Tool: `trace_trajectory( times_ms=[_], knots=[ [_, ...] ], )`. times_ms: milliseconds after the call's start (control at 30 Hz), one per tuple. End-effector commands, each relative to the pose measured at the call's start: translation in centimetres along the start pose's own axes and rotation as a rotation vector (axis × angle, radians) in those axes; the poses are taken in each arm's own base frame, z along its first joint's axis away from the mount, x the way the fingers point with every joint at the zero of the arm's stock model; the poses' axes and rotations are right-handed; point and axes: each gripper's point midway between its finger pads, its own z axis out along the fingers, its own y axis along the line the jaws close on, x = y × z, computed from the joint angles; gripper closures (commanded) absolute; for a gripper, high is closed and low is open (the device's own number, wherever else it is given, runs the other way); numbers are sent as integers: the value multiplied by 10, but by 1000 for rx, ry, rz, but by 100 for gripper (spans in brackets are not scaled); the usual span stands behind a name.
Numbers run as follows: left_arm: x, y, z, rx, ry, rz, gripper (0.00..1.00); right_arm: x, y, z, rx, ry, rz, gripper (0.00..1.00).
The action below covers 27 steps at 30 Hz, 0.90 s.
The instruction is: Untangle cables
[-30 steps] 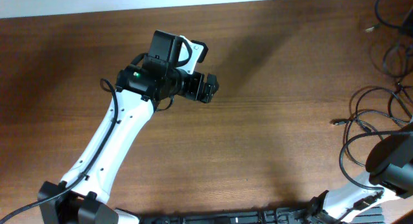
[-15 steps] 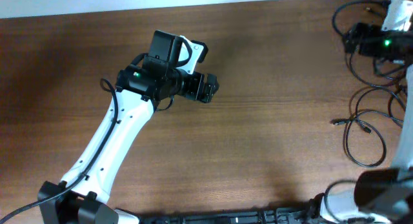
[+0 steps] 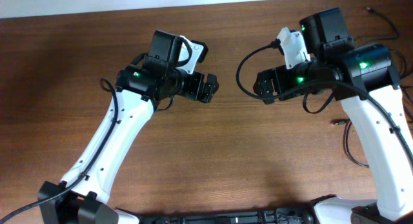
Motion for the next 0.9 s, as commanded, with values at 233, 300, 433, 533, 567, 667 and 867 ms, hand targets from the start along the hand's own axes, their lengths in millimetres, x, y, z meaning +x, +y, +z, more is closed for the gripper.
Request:
trace_trajectory(
  times_ms=[233, 300, 433, 533, 567, 667, 867],
  knots=[
    [-3, -1, -3, -3, -12, -5, 1, -25, -3, -30, 15, -320, -41, 1],
    [-3, -1, -3, -3, -12, -5, 1, -14, -21, -14, 38, -402, -25, 1],
    [-3, -1, -3, -3, -12, -5, 1, 10, -51, 9, 86, -602, -16, 1],
    [-3, -1, -3, -3, -12, -5, 1, 28, -68, 24, 121, -751, -26, 1],
    [-3, -1, -3, -3, -12, -5, 1, 34, -71, 31, 128, -810, -40, 1],
    [-3, -1, -3, -3, -12, -5, 1, 52, -75, 47, 138, -961, -82, 2],
    [-3, -1, -3, -3, -12, -5, 1, 84, -82, 57, 173, -1133, -118, 1]
  ],
)
